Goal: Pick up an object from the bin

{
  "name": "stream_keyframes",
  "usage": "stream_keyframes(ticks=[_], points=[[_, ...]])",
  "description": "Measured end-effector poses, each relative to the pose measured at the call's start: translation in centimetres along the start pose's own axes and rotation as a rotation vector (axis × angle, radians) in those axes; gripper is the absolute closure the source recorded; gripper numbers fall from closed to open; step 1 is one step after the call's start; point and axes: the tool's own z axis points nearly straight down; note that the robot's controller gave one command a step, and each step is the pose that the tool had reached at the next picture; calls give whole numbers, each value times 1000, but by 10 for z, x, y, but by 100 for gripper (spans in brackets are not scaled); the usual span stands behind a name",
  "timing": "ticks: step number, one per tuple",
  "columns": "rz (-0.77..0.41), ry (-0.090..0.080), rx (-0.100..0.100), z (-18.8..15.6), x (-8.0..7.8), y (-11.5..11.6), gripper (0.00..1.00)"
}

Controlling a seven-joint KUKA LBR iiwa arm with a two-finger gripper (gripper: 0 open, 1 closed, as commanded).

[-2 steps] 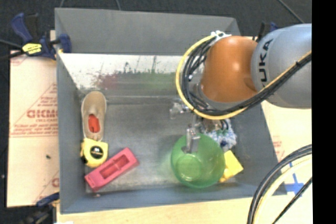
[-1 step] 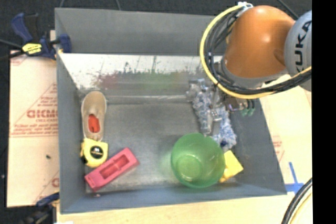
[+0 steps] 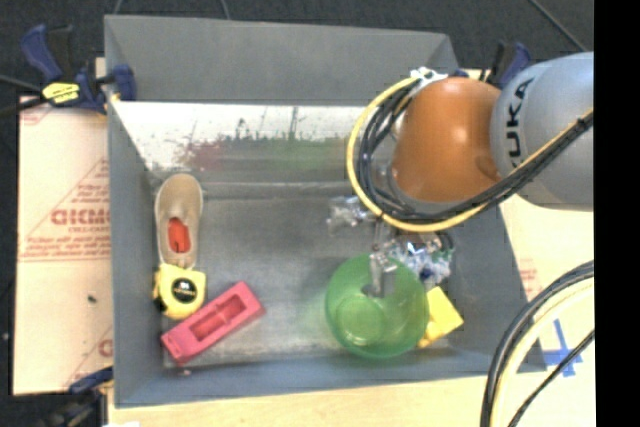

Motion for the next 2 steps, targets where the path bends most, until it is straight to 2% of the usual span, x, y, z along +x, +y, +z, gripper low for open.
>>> stream_keyframes(ticks=[1,2], points=[[50,-10,2,-14,16,-7,0],[-266,-5,2,39,15,-10,0]])
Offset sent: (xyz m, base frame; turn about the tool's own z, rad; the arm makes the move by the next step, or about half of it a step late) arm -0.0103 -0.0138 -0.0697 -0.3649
